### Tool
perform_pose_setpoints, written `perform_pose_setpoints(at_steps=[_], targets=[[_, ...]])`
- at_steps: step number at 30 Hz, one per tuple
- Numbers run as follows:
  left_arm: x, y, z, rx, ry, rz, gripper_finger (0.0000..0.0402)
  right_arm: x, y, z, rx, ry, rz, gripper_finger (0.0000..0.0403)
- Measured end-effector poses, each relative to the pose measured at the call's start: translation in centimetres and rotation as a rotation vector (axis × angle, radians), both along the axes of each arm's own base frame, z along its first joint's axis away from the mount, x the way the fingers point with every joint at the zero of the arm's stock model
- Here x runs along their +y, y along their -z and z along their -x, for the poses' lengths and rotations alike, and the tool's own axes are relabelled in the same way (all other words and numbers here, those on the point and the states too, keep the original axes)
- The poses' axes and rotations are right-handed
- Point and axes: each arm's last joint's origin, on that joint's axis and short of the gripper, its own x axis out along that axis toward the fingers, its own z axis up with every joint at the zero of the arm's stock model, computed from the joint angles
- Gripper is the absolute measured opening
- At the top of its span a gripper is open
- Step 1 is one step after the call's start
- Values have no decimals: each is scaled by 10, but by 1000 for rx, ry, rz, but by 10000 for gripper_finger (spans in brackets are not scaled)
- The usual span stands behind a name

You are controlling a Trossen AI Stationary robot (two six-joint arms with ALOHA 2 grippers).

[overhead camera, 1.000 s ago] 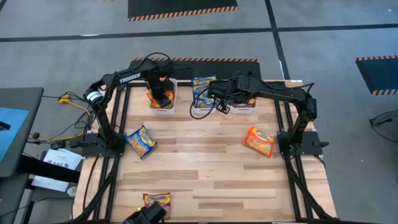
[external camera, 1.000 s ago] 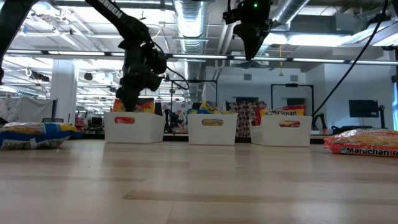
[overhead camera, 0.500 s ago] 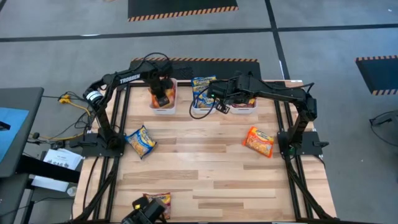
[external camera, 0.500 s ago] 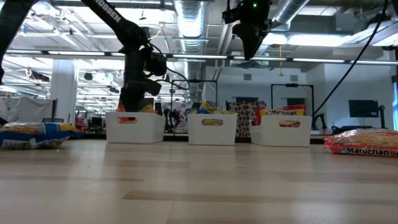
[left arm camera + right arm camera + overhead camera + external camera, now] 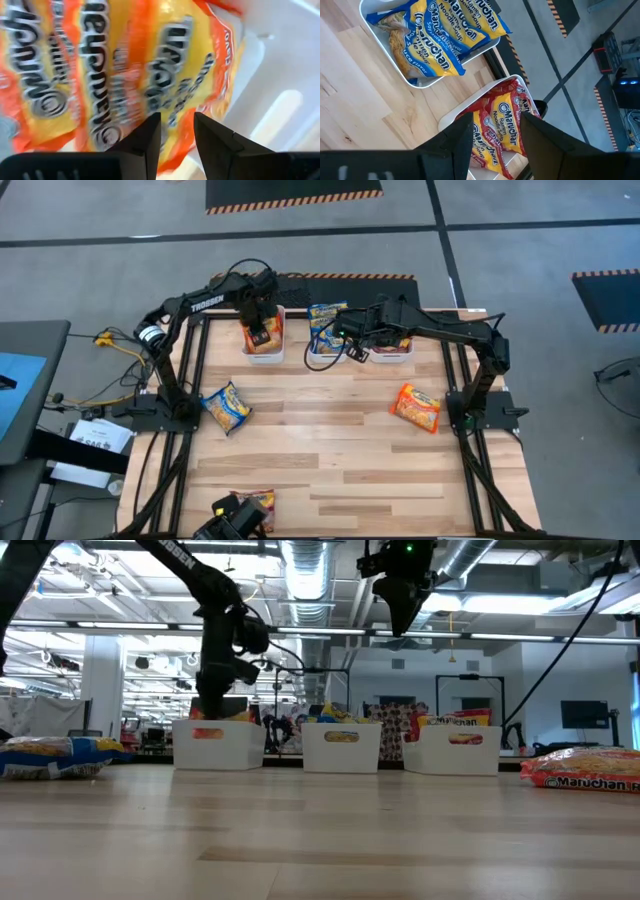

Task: Sort Maruchan noodles
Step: Put the orange noodle pack into the left white bin, then put the blue noodle pack into the middle white bin

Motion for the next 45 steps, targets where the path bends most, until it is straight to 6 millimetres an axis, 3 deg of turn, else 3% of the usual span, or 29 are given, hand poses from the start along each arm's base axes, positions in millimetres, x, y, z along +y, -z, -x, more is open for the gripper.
perform_pose_setpoints(at_steps=[8, 16, 20, 25, 34, 39, 45], targets=[[-4, -34, -7, -34, -22, 39, 107, 0, 0, 0, 1, -1, 0, 185], [-25, -86, -18, -264, -12, 275, 107, 1, -7, 7, 77, -37, -8, 185], [-50, -114, -15, -387, 24, 315, 107, 1, -21, 13, 37, -25, -72, 185], [-85, -150, -1, -461, 54, 238, 107, 6, -42, 36, -115, 34, -172, 185], [-156, -205, 39, -582, 7, 76, 107, 45, -35, 78, -249, 168, -309, 185], [-191, -220, 63, -646, -41, 3, 107, 70, -22, 94, -278, 204, -358, 185], [-219, -198, 87, -667, -125, 23, 107, 92, -3, 109, -299, 291, -392, 185]])
